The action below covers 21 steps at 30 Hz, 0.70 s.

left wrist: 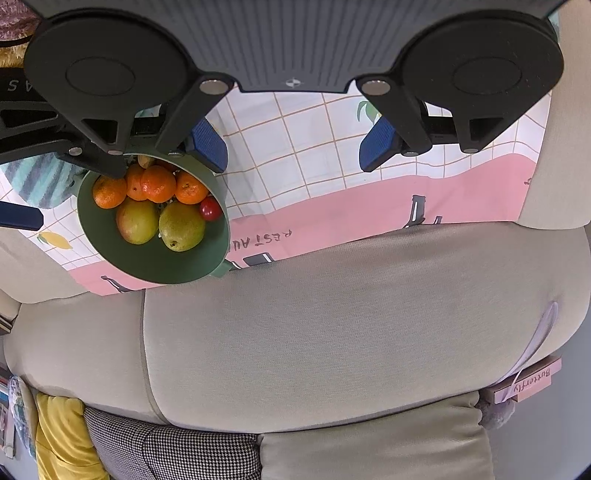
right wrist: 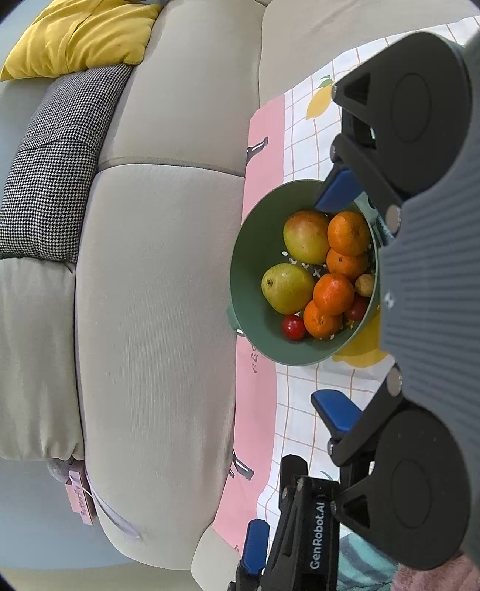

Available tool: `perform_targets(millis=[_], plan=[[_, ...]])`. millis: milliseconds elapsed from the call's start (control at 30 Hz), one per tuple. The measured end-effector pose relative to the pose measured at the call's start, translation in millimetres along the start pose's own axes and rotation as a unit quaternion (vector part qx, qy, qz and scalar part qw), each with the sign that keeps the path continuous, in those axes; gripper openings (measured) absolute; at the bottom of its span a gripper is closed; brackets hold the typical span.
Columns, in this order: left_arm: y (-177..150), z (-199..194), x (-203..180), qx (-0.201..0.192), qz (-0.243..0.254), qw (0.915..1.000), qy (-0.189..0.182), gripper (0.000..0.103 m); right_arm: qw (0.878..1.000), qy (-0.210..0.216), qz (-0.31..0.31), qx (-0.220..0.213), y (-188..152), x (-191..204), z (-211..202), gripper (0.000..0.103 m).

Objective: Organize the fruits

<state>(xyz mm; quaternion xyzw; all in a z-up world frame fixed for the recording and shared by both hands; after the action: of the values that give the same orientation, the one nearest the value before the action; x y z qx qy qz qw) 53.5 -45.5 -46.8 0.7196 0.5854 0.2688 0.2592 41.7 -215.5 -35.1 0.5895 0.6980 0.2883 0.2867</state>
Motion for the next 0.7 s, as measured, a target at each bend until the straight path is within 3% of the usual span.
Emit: perform_targets(millis=[700], plan=[[-1.2, -1.6, -0.7, 0.0, -0.005, 1.0, 0.001, 0.095, 1.0, -0.001, -0.001, 0.004, -2.1, -0.2, 1.7, 0.099]])
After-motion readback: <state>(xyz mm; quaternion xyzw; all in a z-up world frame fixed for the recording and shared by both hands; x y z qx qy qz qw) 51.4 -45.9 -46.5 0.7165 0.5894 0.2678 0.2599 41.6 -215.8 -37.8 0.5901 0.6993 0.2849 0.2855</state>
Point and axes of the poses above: each gripper's, at about its wrist camera, not at the fingertips, and z roughly the way its jaws point, x to its left, y to its top, the point moved 5 cm from there along z, roughly the way its jaws point, and after that the axes turned 1 degree about y, right-handed, at the moved point
